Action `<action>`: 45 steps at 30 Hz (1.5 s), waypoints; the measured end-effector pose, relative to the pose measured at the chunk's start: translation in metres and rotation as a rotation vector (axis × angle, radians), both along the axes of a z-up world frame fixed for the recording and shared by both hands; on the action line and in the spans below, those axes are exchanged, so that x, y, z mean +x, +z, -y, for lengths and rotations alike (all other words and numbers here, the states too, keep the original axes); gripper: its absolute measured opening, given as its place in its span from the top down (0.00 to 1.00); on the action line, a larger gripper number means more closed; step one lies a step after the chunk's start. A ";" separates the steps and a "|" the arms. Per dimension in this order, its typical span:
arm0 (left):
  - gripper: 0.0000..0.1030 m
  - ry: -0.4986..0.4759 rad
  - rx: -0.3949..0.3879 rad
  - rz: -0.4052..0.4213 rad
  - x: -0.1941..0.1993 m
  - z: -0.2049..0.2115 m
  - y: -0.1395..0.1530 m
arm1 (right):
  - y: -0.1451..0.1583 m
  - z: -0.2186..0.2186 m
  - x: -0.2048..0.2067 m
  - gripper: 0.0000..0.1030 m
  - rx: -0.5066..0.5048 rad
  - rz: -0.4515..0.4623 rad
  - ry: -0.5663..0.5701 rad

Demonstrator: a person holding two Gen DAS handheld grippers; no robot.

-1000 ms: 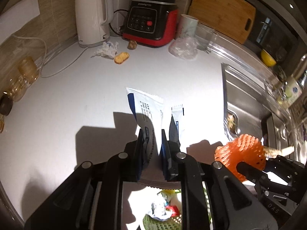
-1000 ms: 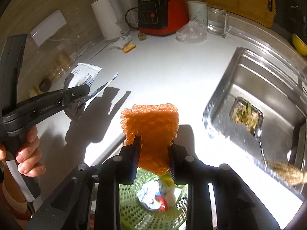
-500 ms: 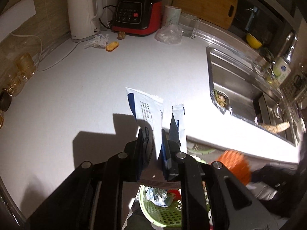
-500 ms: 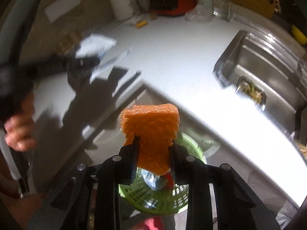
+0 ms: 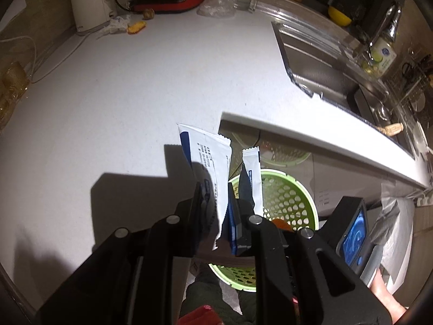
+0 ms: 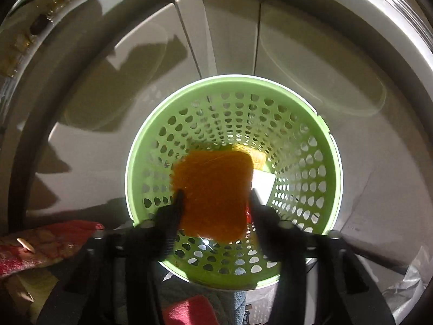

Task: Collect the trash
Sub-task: 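Carry the packet and foam net over the green basket and release both, then move both tools back over the counter toward the tissue and plastic bag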

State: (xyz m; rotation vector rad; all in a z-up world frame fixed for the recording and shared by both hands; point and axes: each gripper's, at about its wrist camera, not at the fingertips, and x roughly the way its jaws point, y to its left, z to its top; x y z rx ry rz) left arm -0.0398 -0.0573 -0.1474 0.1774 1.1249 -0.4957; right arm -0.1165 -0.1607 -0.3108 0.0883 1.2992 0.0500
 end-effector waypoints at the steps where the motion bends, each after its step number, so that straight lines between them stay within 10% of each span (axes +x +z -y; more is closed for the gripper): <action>1: 0.85 -0.010 0.007 -0.004 -0.002 0.000 -0.004 | 0.002 -0.001 -0.002 0.32 -0.004 0.004 -0.005; 26: 0.84 -0.166 0.140 -0.196 -0.070 0.057 -0.093 | 0.126 0.059 -0.047 0.12 -0.037 0.232 -0.114; 34: 0.37 -0.094 0.201 -0.181 -0.094 0.081 -0.116 | 0.129 0.077 -0.074 0.12 -0.066 0.256 0.007; 45: 0.13 0.095 0.147 -0.069 -0.105 0.086 -0.057 | 0.145 0.106 -0.096 0.12 -0.020 0.330 0.053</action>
